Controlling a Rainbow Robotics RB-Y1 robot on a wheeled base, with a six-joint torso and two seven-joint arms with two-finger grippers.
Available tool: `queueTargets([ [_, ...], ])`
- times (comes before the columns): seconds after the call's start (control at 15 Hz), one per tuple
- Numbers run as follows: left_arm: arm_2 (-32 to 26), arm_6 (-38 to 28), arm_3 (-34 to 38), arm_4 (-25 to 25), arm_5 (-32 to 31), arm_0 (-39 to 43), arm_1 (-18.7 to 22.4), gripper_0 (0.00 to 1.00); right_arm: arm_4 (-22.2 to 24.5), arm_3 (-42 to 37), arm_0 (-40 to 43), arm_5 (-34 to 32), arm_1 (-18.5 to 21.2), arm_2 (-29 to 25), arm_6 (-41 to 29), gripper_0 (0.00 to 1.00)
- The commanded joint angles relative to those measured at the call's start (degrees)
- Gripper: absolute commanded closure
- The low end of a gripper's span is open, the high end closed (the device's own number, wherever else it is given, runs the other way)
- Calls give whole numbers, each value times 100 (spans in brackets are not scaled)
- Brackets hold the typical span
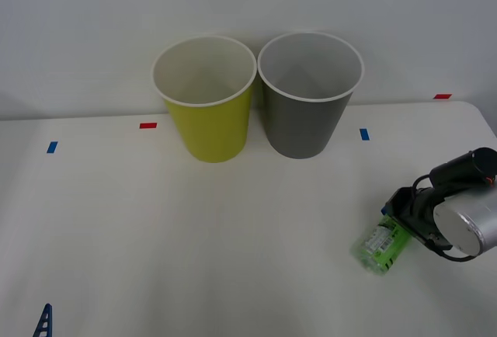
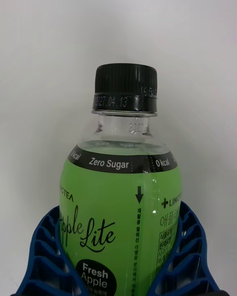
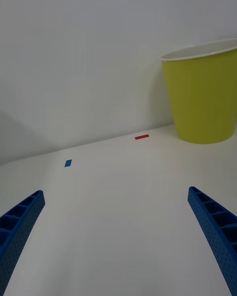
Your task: Put cans in the gray bin and PET bottles in the light green bin.
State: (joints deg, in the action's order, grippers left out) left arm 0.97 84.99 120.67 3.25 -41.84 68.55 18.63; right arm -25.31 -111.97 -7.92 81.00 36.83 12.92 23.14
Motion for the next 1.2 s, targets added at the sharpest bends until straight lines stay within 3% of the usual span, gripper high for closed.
queueTargets([
  [0.07,0,0,0,0,0,0,0,0,421,-176,1,4,-352,-290,1264,100],
  [0.53,0,0,0,0,0,0,0,0,1002,-1213,335,-5,-1090,-1037,4287,100],
  [0.8,0,0,0,0,0,0,0,0,914,-1863,484,-5,-1556,-1503,5614,100],
  [1.0,0,0,0,0,0,0,0,0,553,-2311,510,-5,-1925,-1916,6440,100],
  [1.2,0,0,0,0,0,0,0,0,439,-2681,510,-5,-2171,-2100,6827,100],
])
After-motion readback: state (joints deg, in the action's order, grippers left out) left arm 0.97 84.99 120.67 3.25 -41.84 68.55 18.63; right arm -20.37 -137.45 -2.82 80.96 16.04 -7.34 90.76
